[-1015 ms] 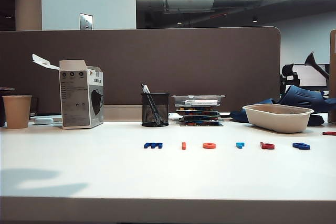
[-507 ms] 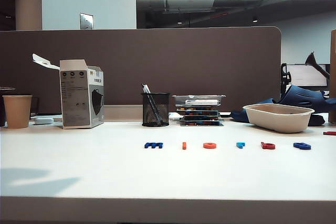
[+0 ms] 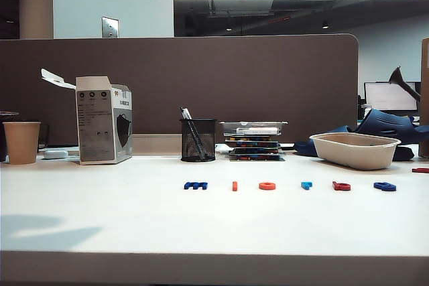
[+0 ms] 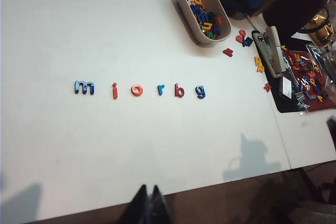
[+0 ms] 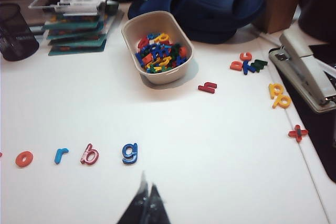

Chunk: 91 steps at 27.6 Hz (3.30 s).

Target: Select the appropriate letters from the row of letter magnets placed on the table to arrange into the word "big".

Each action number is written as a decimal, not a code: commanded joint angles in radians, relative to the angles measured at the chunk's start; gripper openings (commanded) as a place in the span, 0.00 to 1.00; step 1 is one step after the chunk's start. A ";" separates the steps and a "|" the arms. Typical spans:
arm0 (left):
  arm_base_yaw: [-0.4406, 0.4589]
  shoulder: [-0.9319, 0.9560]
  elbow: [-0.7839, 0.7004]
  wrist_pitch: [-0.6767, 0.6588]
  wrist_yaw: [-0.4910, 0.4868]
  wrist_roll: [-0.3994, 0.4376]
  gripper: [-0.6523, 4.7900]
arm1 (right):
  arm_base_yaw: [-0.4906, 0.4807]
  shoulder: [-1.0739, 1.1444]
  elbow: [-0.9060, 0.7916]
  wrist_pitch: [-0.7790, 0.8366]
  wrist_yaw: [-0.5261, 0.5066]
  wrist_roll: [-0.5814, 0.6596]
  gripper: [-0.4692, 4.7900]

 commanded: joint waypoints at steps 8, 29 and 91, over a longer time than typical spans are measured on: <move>0.000 -0.001 0.005 0.013 -0.008 -0.001 0.11 | 0.151 0.383 0.241 0.050 -0.124 0.109 0.08; 0.000 -0.001 0.005 0.013 -0.008 -0.001 0.11 | 0.400 1.212 0.648 -0.130 0.033 0.349 0.50; 0.000 -0.001 0.005 0.013 -0.008 -0.001 0.11 | 0.456 1.470 0.649 -0.183 0.134 0.426 0.48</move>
